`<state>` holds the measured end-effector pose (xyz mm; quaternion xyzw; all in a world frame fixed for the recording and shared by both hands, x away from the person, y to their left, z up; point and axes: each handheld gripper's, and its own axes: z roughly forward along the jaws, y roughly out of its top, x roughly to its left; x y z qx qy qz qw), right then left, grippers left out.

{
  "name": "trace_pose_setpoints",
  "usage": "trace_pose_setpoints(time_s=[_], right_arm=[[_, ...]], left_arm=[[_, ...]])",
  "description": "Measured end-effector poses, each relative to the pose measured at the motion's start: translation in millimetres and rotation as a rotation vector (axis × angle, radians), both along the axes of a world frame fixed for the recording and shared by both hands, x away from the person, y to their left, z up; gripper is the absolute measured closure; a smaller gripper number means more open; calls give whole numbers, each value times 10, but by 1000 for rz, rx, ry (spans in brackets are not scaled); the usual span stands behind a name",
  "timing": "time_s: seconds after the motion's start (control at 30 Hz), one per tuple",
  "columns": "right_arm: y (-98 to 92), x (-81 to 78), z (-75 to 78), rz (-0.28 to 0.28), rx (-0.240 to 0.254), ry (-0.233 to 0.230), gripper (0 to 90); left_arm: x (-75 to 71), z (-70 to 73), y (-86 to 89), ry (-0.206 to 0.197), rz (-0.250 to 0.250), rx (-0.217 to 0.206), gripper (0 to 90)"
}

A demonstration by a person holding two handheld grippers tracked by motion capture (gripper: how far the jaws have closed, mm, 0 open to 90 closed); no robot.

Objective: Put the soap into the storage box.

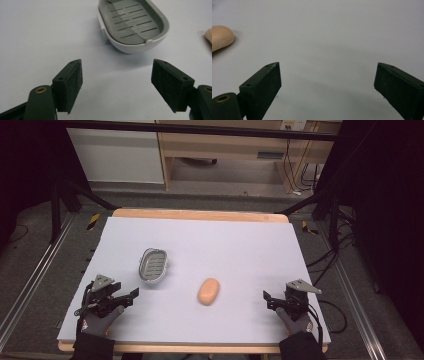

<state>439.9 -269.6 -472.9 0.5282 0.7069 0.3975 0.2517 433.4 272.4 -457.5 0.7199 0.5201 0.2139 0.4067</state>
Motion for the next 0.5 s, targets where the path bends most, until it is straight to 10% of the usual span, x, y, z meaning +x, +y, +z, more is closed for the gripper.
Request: trace_pose_setpoints(time_s=[0.5], right_arm=[[58, -14, -15, 21, -46, 15, 69]], left_arm=[[-67, 53, -273, -7, -82, -2, 253]])
